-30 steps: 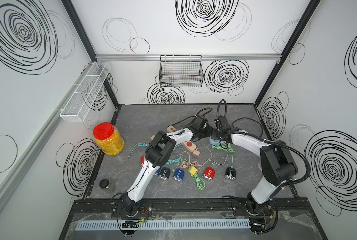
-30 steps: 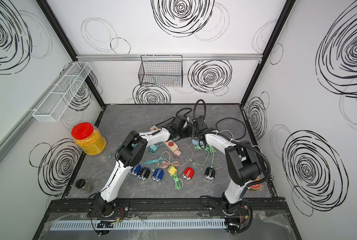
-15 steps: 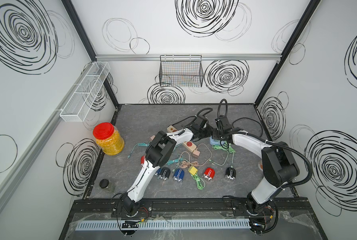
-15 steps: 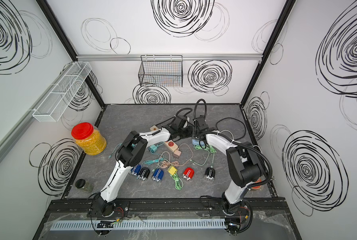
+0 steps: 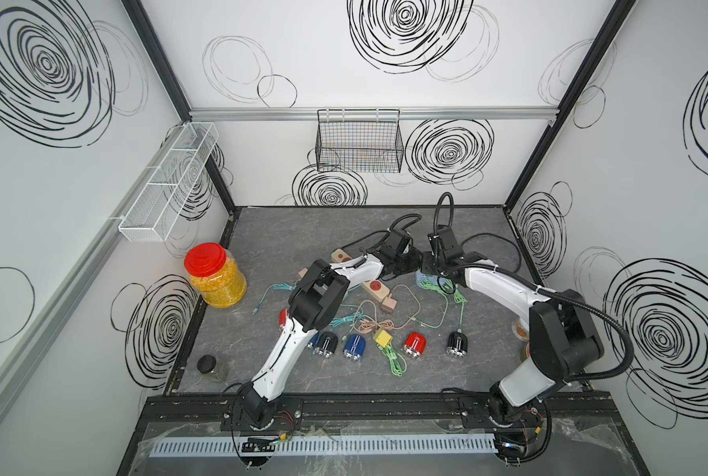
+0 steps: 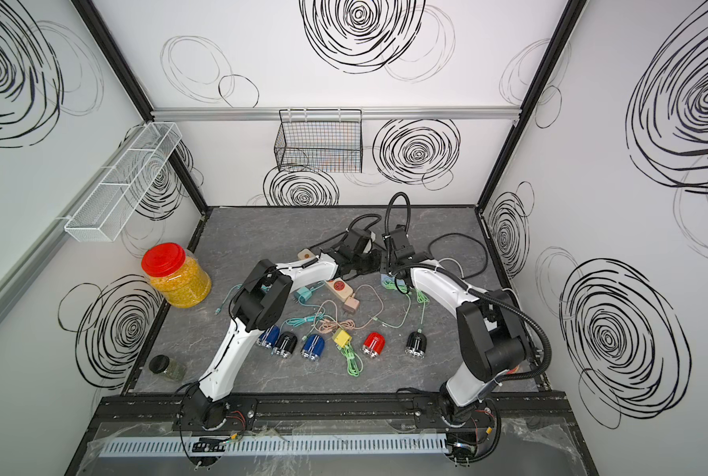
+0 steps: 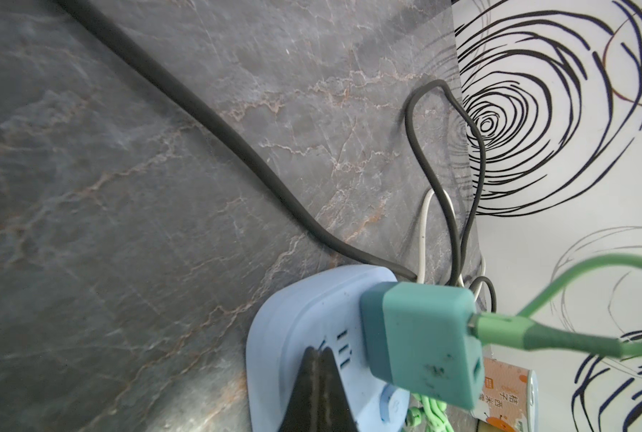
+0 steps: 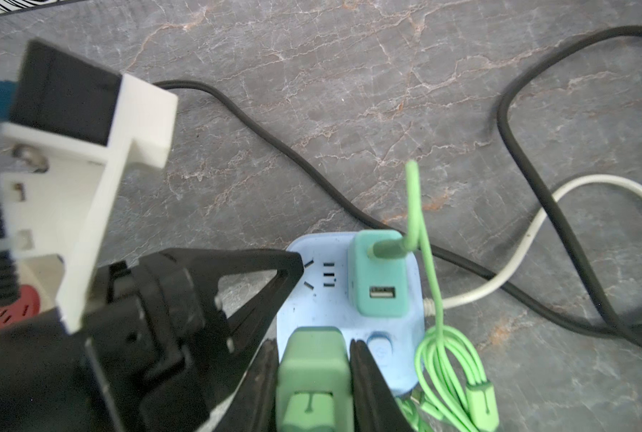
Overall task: Unplug the electric shaver
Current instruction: Remove the plug from the socket, then place the plug at the center of the board.
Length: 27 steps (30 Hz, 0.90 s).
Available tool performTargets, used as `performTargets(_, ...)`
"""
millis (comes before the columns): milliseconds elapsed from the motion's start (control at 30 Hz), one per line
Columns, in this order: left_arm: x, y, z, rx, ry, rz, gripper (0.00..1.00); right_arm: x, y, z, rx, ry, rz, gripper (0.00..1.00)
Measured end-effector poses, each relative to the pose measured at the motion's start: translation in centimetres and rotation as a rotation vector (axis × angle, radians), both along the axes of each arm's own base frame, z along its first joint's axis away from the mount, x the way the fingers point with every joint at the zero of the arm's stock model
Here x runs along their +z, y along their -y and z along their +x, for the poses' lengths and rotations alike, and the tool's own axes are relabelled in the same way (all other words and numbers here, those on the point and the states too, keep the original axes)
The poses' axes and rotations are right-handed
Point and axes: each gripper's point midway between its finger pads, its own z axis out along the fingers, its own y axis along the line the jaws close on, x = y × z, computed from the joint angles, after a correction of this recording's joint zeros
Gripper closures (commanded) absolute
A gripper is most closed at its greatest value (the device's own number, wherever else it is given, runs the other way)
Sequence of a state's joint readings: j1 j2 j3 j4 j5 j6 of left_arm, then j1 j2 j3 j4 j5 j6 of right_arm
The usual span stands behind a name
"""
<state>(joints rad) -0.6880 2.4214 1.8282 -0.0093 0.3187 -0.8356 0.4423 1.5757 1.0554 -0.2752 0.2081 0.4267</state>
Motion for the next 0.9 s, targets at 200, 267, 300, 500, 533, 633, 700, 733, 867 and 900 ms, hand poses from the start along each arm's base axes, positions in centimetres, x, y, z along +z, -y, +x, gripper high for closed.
performTargets(200,0.1,-0.4,0.1,0.002,-0.020,0.013,1.00,0.0,-0.2,-3.9,0.032,-0.022,0.067,0.85)
performTargets(267,0.1,-0.6,0.1,0.006,-0.030,0.024,1.00,-0.4,-0.6,-5.3,0.053,-0.039,0.082,0.85)
performTargets(300,0.0,-0.8,0.1,0.007,-0.036,0.028,1.00,-0.5,-0.7,-6.2,0.064,-0.049,0.087,0.85)
performTargets(500,-0.4,-1.5,0.2,0.014,-0.058,0.050,1.00,-0.2,-1.2,-9.9,0.116,-0.093,0.115,0.84)
performTargets(533,-0.4,-1.5,0.2,0.015,-0.060,0.053,1.00,0.1,-1.3,-10.2,0.125,-0.094,0.124,0.84)
performTargets(633,-0.5,-1.6,0.2,0.015,-0.061,0.055,1.00,0.6,-1.8,-10.8,0.153,-0.102,0.159,0.83)
performTargets(700,-0.5,-1.6,0.2,0.014,-0.061,0.055,1.00,0.4,-2.1,-11.0,0.166,-0.111,0.172,0.83)
performTargets(733,-0.5,-1.6,0.2,0.014,-0.061,0.055,1.00,0.0,-2.1,-11.1,0.167,-0.120,0.173,0.83)
performTargets(867,-0.5,-1.6,0.2,0.015,-0.063,0.057,1.00,-2.5,-1.9,-10.9,0.155,-0.198,0.171,0.84)
performTargets(900,-0.5,-1.6,0.2,0.015,-0.064,0.058,1.00,-3.2,-1.8,-10.7,0.148,-0.219,0.178,0.83)
